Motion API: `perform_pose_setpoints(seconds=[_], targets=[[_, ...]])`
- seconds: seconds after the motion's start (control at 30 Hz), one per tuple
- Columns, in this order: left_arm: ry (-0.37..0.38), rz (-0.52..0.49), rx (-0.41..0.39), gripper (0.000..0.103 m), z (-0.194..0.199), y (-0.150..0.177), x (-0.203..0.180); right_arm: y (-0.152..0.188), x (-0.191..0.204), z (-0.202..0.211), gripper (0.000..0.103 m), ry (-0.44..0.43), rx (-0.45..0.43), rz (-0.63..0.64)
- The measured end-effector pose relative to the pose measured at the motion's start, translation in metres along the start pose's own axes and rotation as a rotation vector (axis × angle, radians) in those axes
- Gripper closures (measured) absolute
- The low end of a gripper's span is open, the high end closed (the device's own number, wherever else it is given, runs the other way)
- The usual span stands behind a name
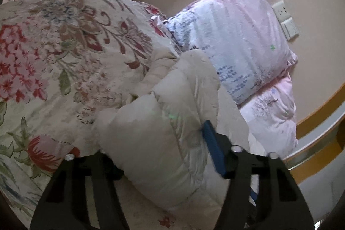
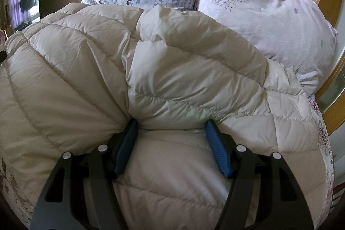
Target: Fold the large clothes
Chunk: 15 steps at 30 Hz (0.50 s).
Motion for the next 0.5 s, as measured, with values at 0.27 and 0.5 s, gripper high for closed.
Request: perform_pose_setpoints(seconds=[0.27, 0.5], targets=[[0.146, -0.082, -0.029, 0.071, 0.015, -0.005, -0.035, 0.001, 0.000, 0.000, 0.037, -0.005, 0.002, -0.002], [0.318, -0.253, -0.026, 0.071, 0.027, 0.007, -0.109, 0.001, 0.000, -0.001, 0.037, -0.013, 0.009, -0.007]])
Point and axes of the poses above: each gripper's, at about its wrist camera, not at the fingertips, and z roughly against the way its jaws point, x to its left, y to its underside, the point moved 4 cm from there along -z, roughly the way its jaws point, and after that the axes turned 3 degrees about y, right-handed, at the moved point
